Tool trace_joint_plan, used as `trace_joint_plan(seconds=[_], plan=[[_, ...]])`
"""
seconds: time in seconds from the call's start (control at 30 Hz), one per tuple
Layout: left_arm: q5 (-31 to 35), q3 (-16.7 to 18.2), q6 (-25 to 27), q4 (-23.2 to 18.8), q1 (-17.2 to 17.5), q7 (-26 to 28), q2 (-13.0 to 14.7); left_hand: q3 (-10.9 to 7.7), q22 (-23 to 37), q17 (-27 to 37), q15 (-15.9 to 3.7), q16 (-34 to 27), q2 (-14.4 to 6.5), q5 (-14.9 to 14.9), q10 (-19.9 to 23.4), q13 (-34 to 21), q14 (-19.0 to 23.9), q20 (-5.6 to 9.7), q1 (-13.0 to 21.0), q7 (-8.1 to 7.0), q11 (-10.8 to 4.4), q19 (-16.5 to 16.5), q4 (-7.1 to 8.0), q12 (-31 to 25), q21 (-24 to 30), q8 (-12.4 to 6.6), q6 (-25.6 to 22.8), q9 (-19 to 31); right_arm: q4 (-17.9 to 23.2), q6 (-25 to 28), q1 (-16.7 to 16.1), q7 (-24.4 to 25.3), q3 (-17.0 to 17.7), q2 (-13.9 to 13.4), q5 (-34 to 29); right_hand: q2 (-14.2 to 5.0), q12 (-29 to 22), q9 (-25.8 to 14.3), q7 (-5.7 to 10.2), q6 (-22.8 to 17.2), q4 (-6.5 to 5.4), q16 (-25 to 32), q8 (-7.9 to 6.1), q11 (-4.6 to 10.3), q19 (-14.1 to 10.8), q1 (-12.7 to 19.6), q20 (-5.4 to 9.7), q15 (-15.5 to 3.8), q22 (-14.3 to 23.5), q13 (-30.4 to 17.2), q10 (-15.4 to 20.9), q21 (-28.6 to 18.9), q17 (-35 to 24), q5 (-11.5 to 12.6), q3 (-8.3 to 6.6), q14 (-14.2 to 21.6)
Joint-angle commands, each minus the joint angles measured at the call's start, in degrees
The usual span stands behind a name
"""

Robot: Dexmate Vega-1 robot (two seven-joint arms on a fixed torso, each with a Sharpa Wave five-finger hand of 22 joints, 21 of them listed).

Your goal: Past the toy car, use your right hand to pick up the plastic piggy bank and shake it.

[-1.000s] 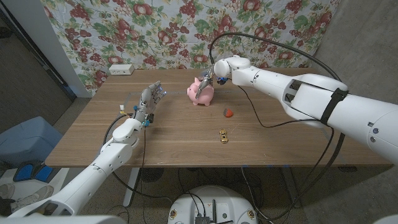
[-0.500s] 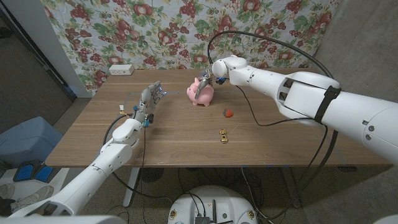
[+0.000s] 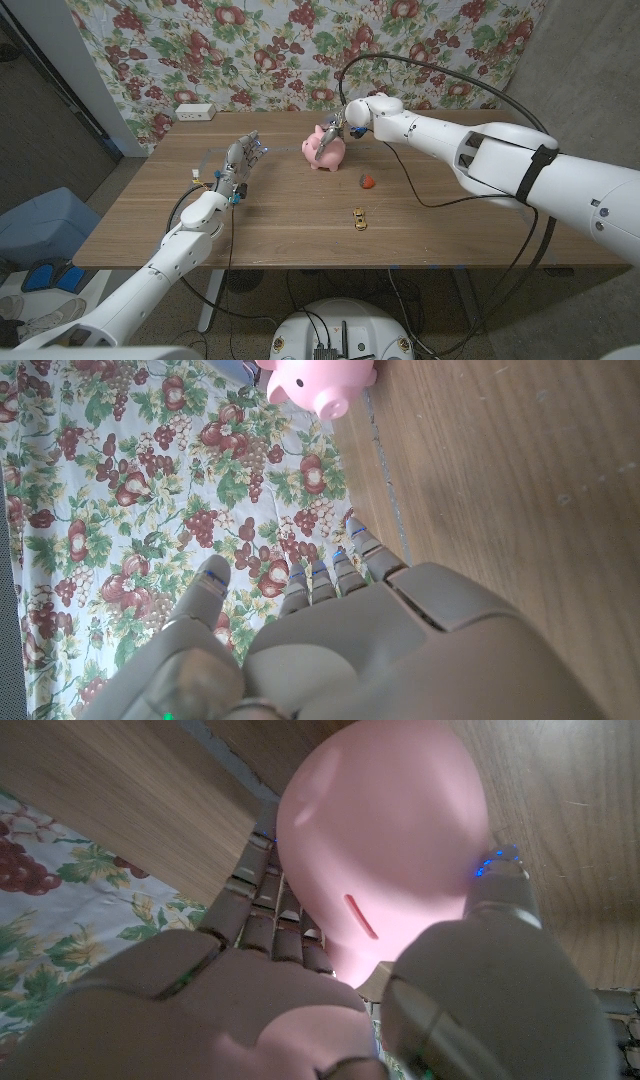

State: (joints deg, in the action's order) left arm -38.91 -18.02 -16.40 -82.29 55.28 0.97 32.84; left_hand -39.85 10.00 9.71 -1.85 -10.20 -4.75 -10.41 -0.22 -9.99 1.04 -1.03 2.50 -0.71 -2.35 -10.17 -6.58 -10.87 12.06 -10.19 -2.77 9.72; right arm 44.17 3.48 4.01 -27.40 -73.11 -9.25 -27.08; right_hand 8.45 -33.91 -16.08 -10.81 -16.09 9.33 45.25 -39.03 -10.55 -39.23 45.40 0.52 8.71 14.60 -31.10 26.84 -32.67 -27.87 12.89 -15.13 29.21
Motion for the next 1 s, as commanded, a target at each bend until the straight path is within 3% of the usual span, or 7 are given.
trace_joint_plan(seconds=[0.03, 0.57, 1.0], plan=[[0.13, -0.03, -0.25, -0.52, 0.24, -0.25, 0.22, -0.33, 0.12, 0.14, -0.82, -0.09, -2.18, -0.15, 0.46, -0.24, 0.19, -0.16, -0.49, -0.01, -0.14, -0.62, 0.00, -0.20, -0.10, -0.22, -0.17, 0.23, 10.18, 1.14, -3.34, 2.84, 5.09, -6.22, 2.46, -14.39, -5.26, -1.02, 6.42, -35.86, 0.69, 9.80, -2.40, 12.10, -0.99, 15.55, 0.02, -20.66, 0.15, -1.95, 31.88, -0.91, -18.87, 5.73, -7.64, 28.27], [0.23, -0.17, -0.38, -0.11, -0.22, -0.73, 0.20, -0.37, 0.13, 0.14, -0.79, -0.07, -2.15, -0.15, 0.46, -0.24, 0.21, -0.14, -0.49, 0.00, 0.00, -0.69, -0.04, -0.18, -0.20, -0.20, -0.14, 0.23, 15.37, -3.29, -8.97, 11.57, 12.83, -11.09, 6.67, -12.60, -7.75, -3.42, 5.46, -37.23, 0.58, 11.17, -4.20, 12.03, -2.73, 15.77, -0.27, -20.66, 0.23, -5.86, 34.11, -3.67, -22.92, 9.37, -9.23, 30.39], [0.30, -0.35, -0.28, 0.34, -0.76, -0.92, 0.04, -0.43, 0.14, 0.12, -0.77, -0.03, -2.15, -0.15, 0.49, -0.24, 0.15, -0.19, -0.44, -0.01, -0.13, -0.68, -0.12, -0.18, -0.29, -0.20, -0.14, 0.23, 18.37, -3.35, -12.08, 16.25, 15.96, -13.22, 7.15, -11.84, -9.78, -5.61, 5.21, -37.48, 0.35, 12.72, -5.26, 12.81, -4.42, 16.08, 0.05, -20.88, 0.45, -9.55, 35.01, -6.44, -27.44, 12.48, -10.69, 31.78]])
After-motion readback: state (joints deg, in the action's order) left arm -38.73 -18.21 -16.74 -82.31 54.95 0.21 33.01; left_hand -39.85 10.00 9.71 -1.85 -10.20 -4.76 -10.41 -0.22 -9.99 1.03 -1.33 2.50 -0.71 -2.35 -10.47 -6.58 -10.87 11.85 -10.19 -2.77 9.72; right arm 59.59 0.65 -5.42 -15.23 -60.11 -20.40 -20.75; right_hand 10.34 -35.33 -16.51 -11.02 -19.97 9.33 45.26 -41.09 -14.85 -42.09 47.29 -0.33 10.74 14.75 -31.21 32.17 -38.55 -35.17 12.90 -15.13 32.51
